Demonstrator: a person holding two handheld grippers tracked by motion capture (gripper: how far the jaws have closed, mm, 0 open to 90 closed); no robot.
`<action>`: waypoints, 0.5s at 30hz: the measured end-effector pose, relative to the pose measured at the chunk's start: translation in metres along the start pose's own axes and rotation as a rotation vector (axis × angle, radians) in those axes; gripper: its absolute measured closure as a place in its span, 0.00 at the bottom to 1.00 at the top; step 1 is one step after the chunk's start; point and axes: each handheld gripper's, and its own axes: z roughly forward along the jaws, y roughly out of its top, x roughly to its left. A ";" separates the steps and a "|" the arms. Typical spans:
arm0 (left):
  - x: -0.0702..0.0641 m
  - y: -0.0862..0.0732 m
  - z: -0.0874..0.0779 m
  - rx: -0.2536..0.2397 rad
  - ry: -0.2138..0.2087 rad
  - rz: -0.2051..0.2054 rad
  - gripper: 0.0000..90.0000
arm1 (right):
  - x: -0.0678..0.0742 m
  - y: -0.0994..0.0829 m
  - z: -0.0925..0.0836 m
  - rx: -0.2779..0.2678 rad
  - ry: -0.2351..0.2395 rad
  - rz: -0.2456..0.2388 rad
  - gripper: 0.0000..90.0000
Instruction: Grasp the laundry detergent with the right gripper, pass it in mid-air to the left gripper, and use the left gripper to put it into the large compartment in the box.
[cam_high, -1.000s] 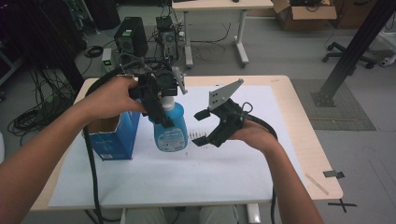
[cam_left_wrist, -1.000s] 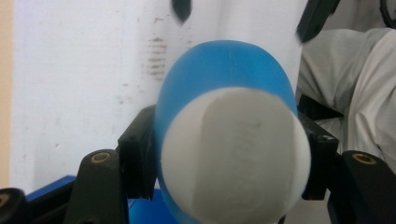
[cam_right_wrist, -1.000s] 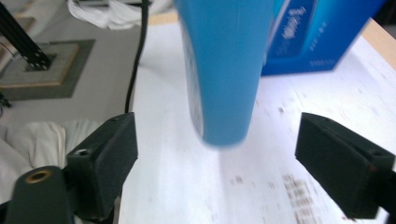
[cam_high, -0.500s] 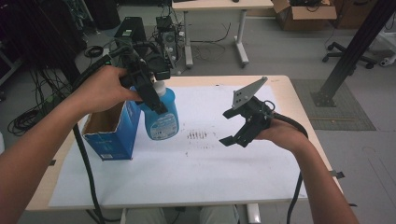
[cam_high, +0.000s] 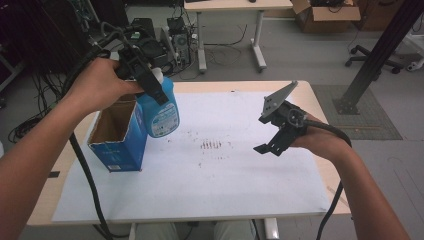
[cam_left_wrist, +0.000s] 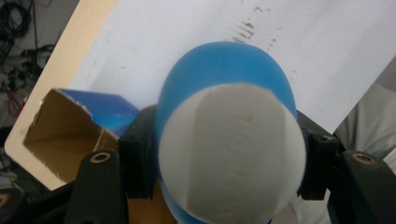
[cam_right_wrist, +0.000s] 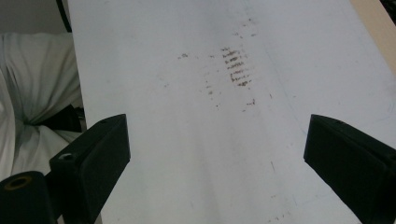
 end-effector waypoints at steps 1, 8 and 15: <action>0.001 -0.001 -0.001 0.002 0.003 -0.012 0.42 | 0.000 -0.001 -0.001 0.010 0.000 -0.002 0.08; 0.014 -0.007 -0.008 -0.001 0.027 -0.132 0.42 | 0.001 -0.004 -0.004 0.048 0.004 -0.019 0.08; 0.024 -0.016 -0.018 -0.006 0.055 -0.274 0.42 | -0.003 -0.004 -0.005 0.061 0.022 -0.036 0.08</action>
